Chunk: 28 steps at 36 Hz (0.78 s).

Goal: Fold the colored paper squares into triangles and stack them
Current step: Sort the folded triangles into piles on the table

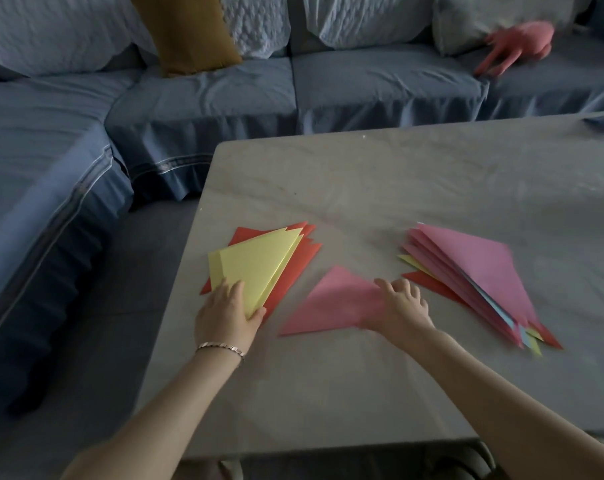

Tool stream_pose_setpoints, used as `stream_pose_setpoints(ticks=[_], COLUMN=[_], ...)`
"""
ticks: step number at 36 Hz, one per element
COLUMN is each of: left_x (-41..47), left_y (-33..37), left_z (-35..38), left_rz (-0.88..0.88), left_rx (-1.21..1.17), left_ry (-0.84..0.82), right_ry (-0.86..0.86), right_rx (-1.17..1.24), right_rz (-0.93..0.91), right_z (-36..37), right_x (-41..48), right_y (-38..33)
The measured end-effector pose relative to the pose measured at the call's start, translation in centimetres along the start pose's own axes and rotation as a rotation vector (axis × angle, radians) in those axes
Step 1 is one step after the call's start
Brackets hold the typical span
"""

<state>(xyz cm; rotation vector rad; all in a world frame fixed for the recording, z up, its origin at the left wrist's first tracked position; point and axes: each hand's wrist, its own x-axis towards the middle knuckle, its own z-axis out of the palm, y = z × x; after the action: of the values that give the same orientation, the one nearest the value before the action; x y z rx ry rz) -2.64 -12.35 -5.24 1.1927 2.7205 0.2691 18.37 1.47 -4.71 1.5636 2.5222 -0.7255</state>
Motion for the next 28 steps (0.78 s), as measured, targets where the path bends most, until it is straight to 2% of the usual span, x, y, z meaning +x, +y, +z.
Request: stream_pose_setpoints(ticks=[4,7,11,15,19,28], left_x=[0.0,-0.5,-0.7,-0.5,-0.7,-0.8], left_y=[0.4,0.6,0.4,0.0,0.1,0.0], left_z=[0.3,0.5,0.5,0.1,0.0,0.2], left_rz=[-0.015,-0.024,-0.057,-0.122,-0.108,-0.136], left_rx=[0.005,-0.003,-0.143,-0.226,-0.263,-0.421], left_ry=[-0.082,-0.046,-0.022,-0.048,-0.055,-0.02], right_ry=[-0.064,-0.086,-0.082,-0.045,-0.02,-0.053], right_rx=[0.035,0.127,0.217,0.214,0.165,0.06], right_rz=[0.063,0.129,0.171,0.19,0.2,0.317], right_z=[-0.5,-0.1,0.2,0.3,0.2,0.3], right_x=[0.5,0.6,0.3,-0.2,-0.6,0.5], right_y=[-0.5,0.1,0.8,1.4,1.1,-0.2])
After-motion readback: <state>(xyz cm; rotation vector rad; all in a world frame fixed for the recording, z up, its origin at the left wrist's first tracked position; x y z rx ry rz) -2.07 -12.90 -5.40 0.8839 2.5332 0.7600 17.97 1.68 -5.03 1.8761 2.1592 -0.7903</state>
